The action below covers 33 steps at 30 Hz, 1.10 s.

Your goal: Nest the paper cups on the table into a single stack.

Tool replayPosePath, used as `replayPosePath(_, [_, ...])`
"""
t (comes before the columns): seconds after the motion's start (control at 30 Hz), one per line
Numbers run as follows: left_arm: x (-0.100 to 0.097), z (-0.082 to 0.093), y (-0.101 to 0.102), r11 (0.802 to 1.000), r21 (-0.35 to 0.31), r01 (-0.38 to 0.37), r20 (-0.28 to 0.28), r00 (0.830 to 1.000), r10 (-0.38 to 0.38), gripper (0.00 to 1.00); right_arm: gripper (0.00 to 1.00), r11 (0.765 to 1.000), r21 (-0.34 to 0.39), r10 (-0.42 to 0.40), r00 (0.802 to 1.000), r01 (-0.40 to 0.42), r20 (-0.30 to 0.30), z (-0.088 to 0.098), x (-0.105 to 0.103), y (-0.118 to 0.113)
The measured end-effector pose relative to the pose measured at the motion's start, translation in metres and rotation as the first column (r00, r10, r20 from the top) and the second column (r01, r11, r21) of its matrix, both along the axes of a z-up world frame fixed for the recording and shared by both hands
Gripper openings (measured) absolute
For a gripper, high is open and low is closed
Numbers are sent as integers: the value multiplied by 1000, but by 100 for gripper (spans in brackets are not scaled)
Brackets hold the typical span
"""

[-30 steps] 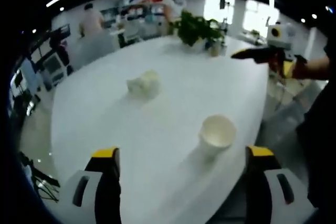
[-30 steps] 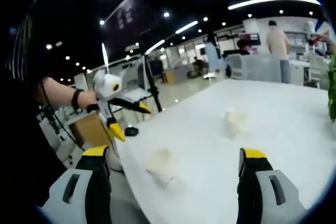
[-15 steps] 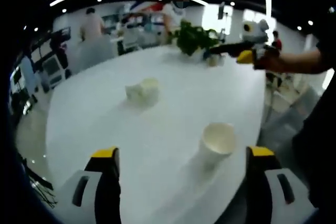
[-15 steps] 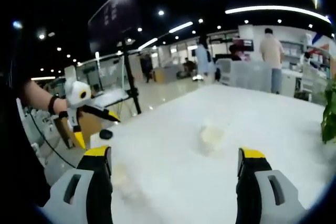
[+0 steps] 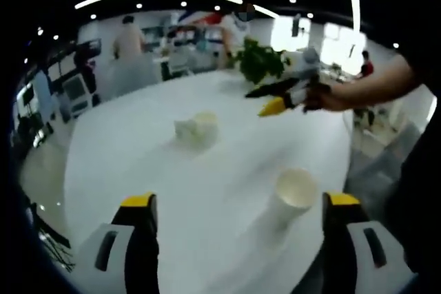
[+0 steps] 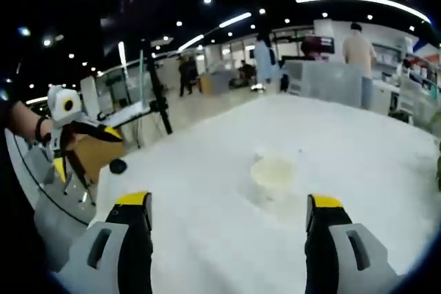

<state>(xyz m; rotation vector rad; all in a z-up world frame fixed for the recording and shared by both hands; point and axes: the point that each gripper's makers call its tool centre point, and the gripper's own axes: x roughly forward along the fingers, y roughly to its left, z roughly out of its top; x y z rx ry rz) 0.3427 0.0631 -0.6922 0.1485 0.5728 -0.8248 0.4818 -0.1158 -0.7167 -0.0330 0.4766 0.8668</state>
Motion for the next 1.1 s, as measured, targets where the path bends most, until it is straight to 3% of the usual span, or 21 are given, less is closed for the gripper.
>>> replayPosePath(0.13, [1,3,1,1000,-7,-4,10,1000,4,99,91,999,23,-28,999,29,-37,-15,14,6])
replayPosePath(0.43, [5,3,6,1000,-4,-19,23,1000,19,99,89,999,-40,-18,999,17,-38,-33,32,12])
replayPosePath(0.57, [6,5,4,1000,-12,-24,37,999,24,99,90,999,8,-39,997,39,-65,-31,34,19])
replayPosePath(0.9, [5,-1,3,999,-44,-30,4,1000,30,99,86,998,20,-58,994,60,-94,-49,53,20])
replayPosePath(1.1, [2,-5,2,999,-44,-24,1,1000,24,99,85,998,-9,-68,995,68,-79,-55,66,19])
